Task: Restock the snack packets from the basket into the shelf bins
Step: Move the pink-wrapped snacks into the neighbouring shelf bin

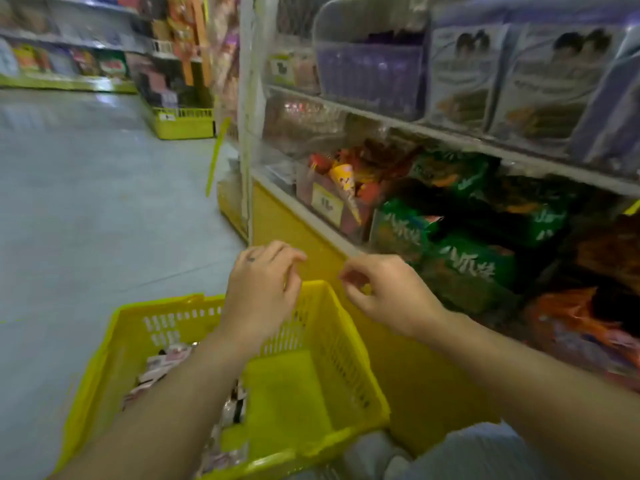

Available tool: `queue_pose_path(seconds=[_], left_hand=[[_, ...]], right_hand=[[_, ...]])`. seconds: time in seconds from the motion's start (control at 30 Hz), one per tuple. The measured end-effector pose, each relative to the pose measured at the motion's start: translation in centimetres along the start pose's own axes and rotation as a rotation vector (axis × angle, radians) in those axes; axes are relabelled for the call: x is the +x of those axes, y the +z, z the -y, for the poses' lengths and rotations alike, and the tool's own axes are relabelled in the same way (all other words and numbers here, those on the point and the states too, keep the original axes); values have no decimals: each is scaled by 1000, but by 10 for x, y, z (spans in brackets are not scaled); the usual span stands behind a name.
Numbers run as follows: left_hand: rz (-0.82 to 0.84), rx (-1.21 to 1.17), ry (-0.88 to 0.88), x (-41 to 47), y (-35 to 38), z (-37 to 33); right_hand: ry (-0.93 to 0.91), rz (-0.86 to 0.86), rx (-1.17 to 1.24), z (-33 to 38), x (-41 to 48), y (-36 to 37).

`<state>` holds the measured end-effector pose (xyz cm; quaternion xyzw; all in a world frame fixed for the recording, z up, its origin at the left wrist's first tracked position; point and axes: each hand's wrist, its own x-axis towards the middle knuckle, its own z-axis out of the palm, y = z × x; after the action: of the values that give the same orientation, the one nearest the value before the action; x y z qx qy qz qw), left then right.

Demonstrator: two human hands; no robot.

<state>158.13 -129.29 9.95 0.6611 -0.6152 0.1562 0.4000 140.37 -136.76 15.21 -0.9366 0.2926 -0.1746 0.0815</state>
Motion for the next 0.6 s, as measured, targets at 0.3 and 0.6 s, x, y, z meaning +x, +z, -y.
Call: queue_pose_path(seconds=[0.3, 0.6], left_hand=[[501, 164, -409, -103, 57, 147], [667, 342, -654, -179, 68, 243]], right_hand=[[139, 514, 97, -24, 48, 200], [417, 838, 422, -20, 61, 358]])
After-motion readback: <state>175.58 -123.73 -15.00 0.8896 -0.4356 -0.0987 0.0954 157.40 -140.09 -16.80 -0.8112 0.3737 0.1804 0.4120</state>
